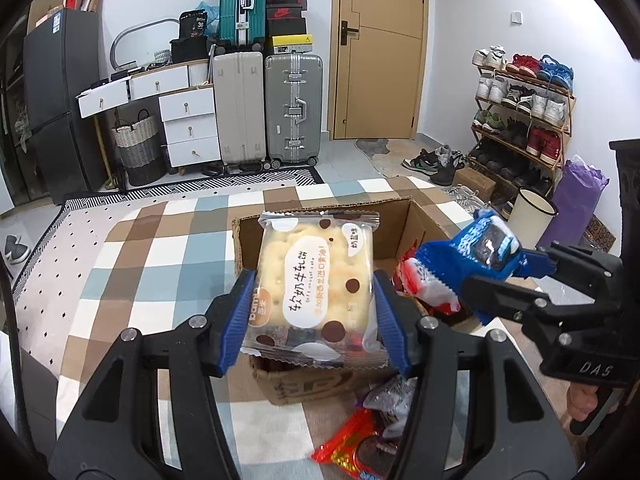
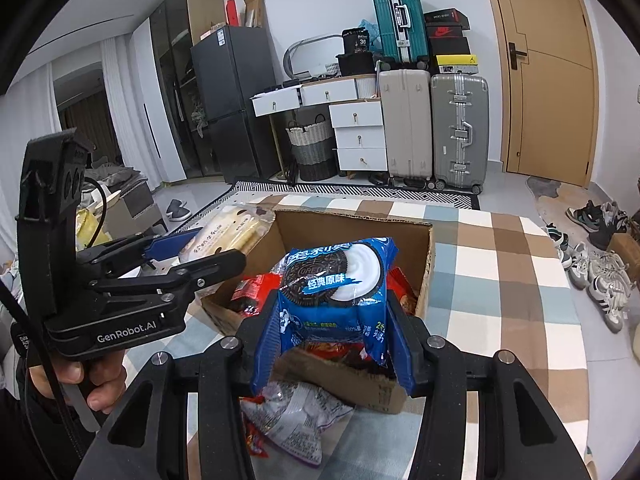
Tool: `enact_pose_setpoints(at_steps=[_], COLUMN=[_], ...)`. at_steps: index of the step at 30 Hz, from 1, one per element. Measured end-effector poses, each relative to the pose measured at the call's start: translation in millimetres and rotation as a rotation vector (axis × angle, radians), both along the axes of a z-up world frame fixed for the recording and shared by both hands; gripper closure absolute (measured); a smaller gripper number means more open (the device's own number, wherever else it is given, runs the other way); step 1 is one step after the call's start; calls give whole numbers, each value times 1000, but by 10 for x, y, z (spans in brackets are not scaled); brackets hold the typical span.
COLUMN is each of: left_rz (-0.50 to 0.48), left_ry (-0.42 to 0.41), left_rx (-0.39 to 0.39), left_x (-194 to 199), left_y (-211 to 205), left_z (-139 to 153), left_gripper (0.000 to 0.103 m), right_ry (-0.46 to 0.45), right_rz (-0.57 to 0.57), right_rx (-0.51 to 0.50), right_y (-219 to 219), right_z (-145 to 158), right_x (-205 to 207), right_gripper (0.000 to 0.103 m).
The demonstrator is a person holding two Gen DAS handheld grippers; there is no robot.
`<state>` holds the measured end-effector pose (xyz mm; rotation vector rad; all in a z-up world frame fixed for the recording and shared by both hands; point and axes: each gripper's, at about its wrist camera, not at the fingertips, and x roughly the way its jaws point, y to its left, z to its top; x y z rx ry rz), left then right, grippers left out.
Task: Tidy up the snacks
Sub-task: 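Lower Oreo bag into box with right tool while left tool lowers bun packet in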
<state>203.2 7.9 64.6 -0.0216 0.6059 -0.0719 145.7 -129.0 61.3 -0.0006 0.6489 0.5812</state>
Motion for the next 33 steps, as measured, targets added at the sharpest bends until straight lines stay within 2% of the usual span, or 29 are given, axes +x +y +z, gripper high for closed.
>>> enact_pose_setpoints(at_steps=[12, 33], left_rz=[-11, -3], left_ry=[51, 22], left_rx=[-58, 11], left_x=[355, 379], left_y=[108, 47], left_z=[-336, -496], left_gripper=[48, 48], right_ry=[38, 44], right_rz=[-15, -54], right_rx=[-32, -45], right_y=[95, 175], right_z=[-198, -342], right_x=[301, 579], right_gripper=[54, 54])
